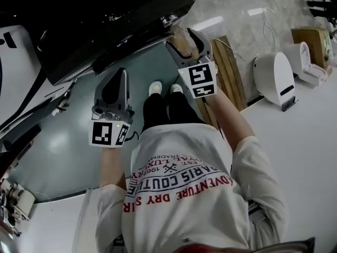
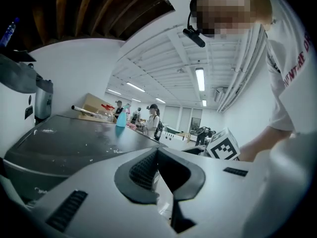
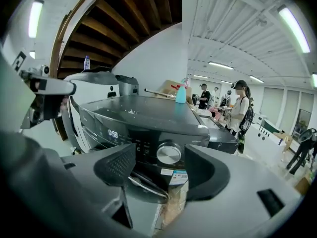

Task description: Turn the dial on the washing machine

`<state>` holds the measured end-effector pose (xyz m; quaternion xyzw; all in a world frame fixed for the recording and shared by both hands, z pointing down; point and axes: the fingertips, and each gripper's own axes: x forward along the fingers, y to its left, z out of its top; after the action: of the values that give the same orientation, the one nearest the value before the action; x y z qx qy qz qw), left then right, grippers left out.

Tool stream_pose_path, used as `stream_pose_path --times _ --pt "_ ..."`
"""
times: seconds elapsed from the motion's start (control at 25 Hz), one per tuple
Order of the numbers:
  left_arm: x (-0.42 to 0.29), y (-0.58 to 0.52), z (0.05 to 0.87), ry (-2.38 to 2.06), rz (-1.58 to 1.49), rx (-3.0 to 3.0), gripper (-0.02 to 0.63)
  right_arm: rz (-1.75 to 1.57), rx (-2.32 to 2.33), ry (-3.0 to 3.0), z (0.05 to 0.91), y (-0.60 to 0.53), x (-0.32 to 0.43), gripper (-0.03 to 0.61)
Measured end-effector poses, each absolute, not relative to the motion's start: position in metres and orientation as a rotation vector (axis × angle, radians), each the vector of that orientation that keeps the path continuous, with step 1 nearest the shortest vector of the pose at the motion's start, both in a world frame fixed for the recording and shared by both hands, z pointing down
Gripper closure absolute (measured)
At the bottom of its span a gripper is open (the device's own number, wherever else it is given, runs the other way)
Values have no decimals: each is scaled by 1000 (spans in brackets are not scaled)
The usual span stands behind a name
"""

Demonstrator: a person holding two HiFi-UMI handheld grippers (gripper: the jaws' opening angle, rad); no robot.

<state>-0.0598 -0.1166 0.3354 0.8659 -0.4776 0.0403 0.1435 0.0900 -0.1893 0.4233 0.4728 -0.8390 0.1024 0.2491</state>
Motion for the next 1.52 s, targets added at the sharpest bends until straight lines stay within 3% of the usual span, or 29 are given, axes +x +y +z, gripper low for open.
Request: stream_pose_path --times 0.48,1.52 --pt "-39 -101 398 -1512 106 2338 598 133 1180 -2262 503 -237 87 262" --pt "-39 -83 426 -1752 147 2284 598 392 1296 -2347 514 -265 90 284"
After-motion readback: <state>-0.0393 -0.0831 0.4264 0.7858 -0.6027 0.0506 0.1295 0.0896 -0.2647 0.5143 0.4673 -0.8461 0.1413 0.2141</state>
